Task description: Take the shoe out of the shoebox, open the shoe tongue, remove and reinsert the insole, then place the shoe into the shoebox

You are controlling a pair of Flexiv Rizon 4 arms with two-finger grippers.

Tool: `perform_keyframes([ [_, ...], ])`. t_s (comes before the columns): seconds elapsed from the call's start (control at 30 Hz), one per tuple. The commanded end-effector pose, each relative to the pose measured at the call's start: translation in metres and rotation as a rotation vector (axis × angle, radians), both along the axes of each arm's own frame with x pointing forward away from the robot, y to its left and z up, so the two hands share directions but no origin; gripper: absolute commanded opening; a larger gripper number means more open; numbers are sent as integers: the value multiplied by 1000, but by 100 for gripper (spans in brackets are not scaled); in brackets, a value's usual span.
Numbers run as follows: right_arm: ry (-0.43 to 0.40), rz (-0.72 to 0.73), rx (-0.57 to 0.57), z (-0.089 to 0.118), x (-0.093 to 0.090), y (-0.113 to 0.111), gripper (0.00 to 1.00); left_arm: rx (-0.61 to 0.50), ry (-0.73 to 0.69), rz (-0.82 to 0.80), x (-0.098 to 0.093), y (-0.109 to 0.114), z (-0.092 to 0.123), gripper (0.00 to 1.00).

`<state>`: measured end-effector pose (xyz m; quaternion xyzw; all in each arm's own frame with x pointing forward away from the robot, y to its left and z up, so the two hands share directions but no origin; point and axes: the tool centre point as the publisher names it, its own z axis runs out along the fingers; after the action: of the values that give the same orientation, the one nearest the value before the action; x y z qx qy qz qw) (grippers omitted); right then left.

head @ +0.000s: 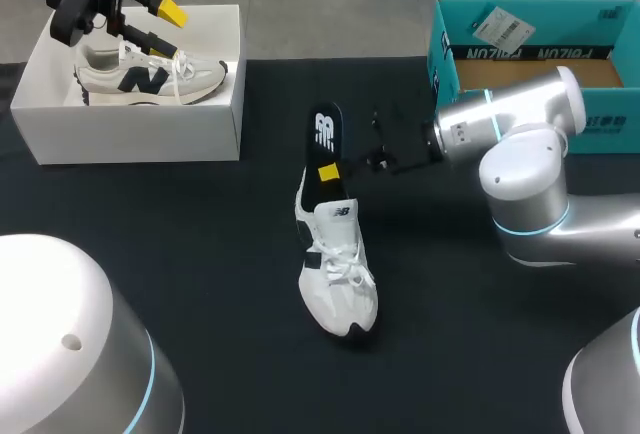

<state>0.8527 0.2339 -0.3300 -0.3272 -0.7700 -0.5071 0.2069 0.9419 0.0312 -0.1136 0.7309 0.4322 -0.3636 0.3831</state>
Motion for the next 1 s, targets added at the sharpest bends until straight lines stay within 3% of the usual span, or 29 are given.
perform_keyframes([
  [0.03, 21, -11, 4, -10, -10, 7, 0, 4, -1, 0, 0, 0, 0, 100],
  [0.33, 53, -41, 10, -14, -31, 9, 0, 4, -1, 0, 0, 0, 0, 100],
  [0.4, 36, -50, 2, -10, -30, 7, 23, 4, -1, 0, 0, 0, 0, 100],
  [0.53, -4, -51, -20, 3, -21, 6, 30, 4, -1, 0, 0, 0, 0, 100],
  [0.93, -32, -11, -56, 13, 8, 1, 26, 4, -1, 0, 0, 0, 0, 100],
  [1.0, -32, -10, -58, 13, 9, 0, 21, 4, -1, 0, 0, 0, 0, 100],
])
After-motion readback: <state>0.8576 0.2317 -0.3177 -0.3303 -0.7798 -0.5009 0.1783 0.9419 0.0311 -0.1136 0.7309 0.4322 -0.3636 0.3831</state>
